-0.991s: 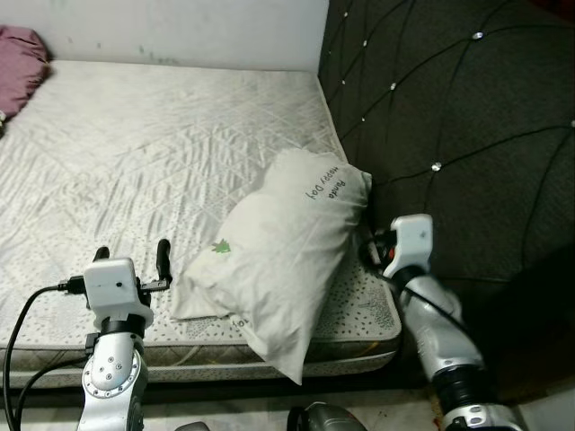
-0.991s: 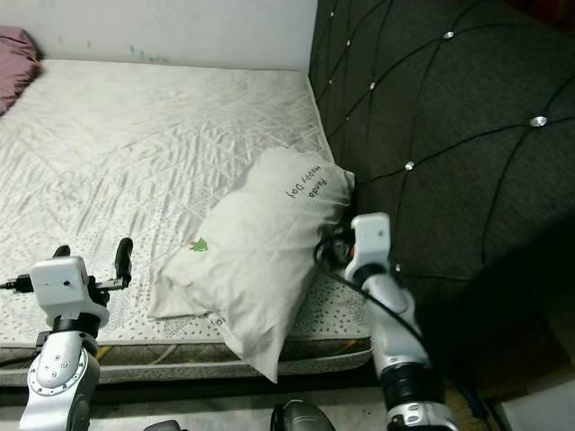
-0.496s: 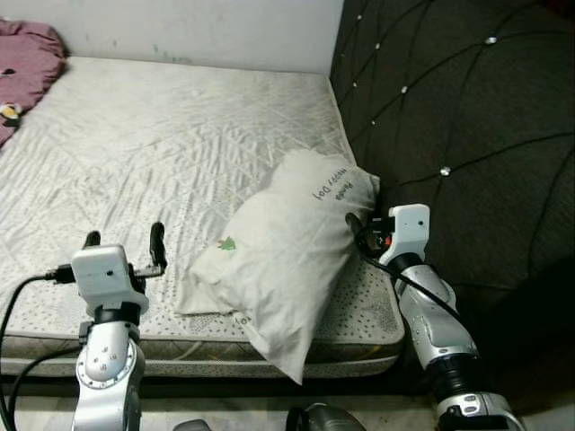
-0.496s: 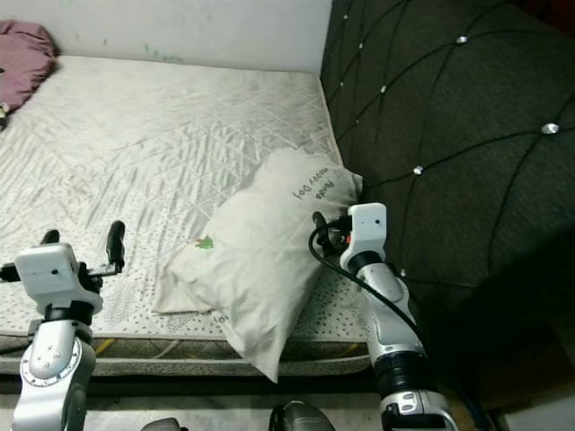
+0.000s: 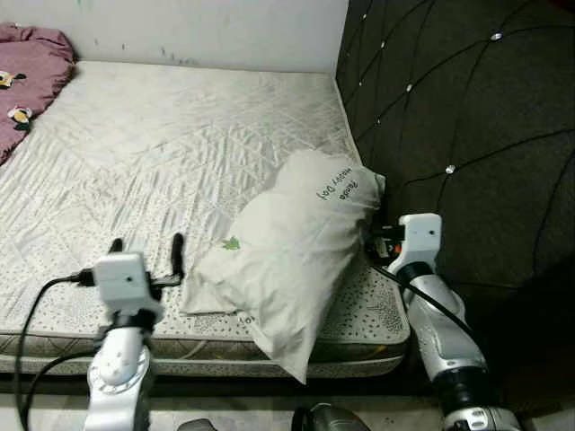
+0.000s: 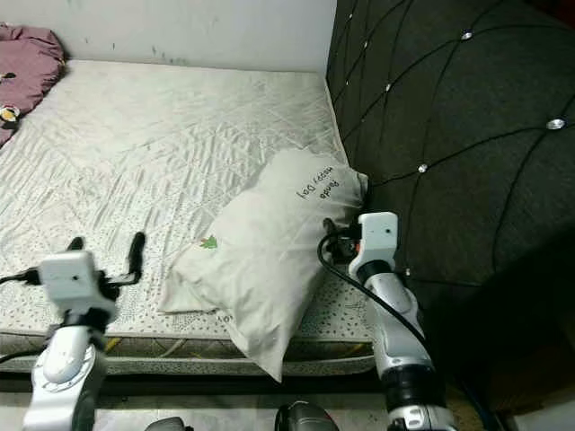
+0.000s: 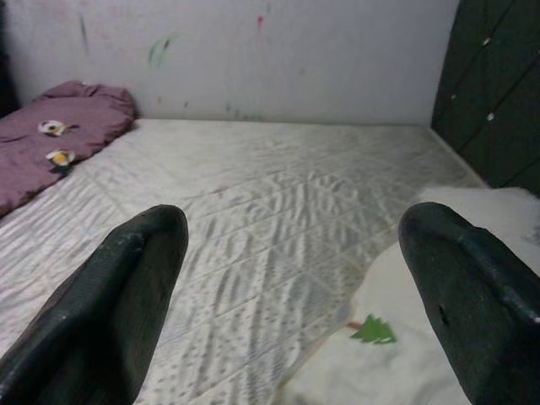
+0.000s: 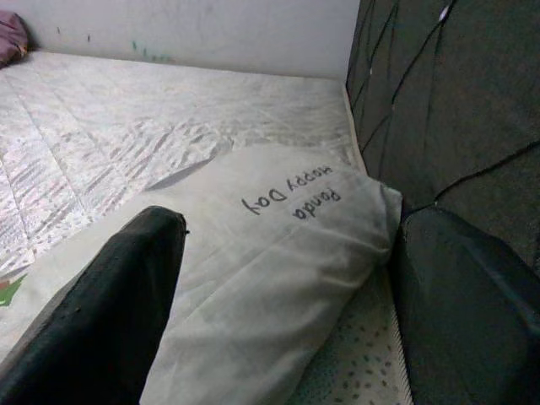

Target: Clean up the room

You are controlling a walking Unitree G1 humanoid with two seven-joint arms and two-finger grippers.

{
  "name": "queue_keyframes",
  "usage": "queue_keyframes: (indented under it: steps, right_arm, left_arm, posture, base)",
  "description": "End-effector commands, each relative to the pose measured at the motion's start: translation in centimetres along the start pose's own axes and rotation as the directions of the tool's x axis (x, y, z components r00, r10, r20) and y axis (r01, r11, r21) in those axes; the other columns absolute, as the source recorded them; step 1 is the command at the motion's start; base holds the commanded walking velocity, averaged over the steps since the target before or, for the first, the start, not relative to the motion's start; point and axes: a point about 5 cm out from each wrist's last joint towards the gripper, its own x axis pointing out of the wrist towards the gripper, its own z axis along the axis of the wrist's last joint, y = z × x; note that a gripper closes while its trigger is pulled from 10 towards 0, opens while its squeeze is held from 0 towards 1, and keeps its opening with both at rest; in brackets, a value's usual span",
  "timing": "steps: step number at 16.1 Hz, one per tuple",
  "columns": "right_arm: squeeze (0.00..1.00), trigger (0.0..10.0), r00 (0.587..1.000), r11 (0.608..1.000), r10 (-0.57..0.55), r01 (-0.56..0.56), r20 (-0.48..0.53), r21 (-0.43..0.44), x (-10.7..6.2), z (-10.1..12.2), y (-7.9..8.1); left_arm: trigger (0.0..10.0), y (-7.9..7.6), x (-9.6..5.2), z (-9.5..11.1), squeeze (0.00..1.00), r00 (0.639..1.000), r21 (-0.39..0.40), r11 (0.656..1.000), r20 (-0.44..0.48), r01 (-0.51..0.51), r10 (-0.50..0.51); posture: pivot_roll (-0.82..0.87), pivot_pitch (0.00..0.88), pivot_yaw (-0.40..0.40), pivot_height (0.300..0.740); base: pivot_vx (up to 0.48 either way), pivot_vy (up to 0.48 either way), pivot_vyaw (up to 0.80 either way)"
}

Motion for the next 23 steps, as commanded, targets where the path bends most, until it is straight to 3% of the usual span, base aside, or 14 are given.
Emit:
queue_keyframes:
  steps: [1, 8, 14, 20, 23]
  right_arm:
    - [0.00, 10.0, 1.000, 1.000, -0.015, 0.015, 0.003, -0.014, -0.2, 0.1, -0.3]
    - [0.00, 10.0, 1.000, 1.000, -0.007, 0.007, -0.020, 0.016, -0.2, 0.0, 0.0]
    - [0.00, 10.0, 1.000, 1.000, 0.007, -0.007, -0.023, 0.004, -0.6, -0.1, 0.1]
    - [0.00, 10.0, 0.999, 0.999, 0.039, -0.039, -0.022, 0.005, -0.3, 0.2, 0.5]
    - [0.00, 10.0, 0.997, 0.997, 0.072, -0.071, -0.025, 0.006, 0.0, 0.3, 1.0]
  left_arm:
    - [10.0, -0.1, 0.1, 0.0, 0.00, 1.000, 0.002, 1.000, -0.009, 0.005, -0.005]
    - [10.0, 1.1, -0.2, 0.3, 0.00, 0.999, -0.001, 0.999, -0.026, -0.047, 0.046]
    - [10.0, 1.3, -0.5, 0.7, 0.00, 0.997, 0.006, 0.997, -0.028, -0.072, 0.072]
    - [10.0, 1.2, 0.3, 1.2, 0.00, 0.996, 0.003, 0.996, -0.020, -0.088, 0.089]
    - [10.0, 1.1, 0.1, 1.4, 0.00, 0.993, -0.007, 0.993, -0.020, -0.115, 0.115]
  posture:
    - [0.00, 0.000, -0.038, 0.740]
    - [0.02, 0.019, -0.045, 0.740]
    - [0.02, 0.048, -0.035, 0.740]
    - [0.01, 0.069, -0.038, 0.676]
    - [0.01, 0.078, -0.042, 0.636]
  base:
    - [0.000, 0.000, 0.00]
    - [0.000, 0.000, -0.78]
    - [0.000, 0.000, 0.00]
    - [0.000, 0.000, 0.00]
    - [0.000, 0.000, 0.00]
